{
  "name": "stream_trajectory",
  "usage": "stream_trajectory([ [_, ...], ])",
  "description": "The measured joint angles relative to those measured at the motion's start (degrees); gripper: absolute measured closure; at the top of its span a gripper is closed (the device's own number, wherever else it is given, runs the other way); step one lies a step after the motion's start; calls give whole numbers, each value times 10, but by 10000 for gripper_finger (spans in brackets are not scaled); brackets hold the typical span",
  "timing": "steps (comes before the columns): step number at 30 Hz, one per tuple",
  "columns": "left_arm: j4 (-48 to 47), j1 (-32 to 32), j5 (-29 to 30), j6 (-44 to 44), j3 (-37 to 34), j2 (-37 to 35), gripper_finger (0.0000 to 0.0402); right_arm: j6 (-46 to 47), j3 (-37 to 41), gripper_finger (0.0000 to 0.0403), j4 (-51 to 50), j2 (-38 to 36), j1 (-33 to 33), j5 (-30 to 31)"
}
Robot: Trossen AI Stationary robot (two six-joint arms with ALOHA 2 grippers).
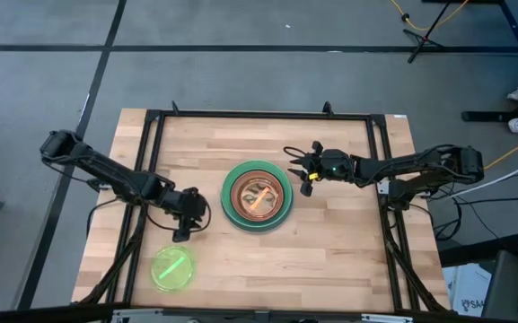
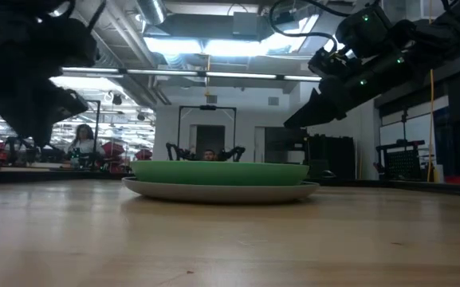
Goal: Stack plastic plates
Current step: Stack the light green plate on top of the orange plate
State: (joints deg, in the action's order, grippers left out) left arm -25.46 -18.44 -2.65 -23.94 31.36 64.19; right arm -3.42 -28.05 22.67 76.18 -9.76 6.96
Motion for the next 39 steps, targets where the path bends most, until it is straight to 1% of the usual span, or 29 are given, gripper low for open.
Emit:
stream_trajectory([
  [7,18,-46,0,-14,-18,-2,299,2,0,281,14,0,0,1],
  [12,37,-53,6,-12,-19,-1,299,-2,0,281,13,0,0,1],
  [14,36,-53,21,-16,-18,-1,299,-9,0,281,13,0,0,1],
  [18,34,-53,47,-72,-18,-1,299,-3,0,281,11,0,0,1],
  [23,34,-62,32,-119,-18,-1,285,1,0,281,9,0,0,0],
  [26,34,-81,15,-132,-18,-1,271,2,0,281,10,0,0,0],
  [30,24,-114,17,-143,-18,0,263,2,0,281,10,0,0,1],
  [35,16,-155,32,-206,-18,0,263,2,0,281,9,0,0,0],
  [39,11,-206,36,-272,-18,0,263,2,0,281,9,0,0,0],
])
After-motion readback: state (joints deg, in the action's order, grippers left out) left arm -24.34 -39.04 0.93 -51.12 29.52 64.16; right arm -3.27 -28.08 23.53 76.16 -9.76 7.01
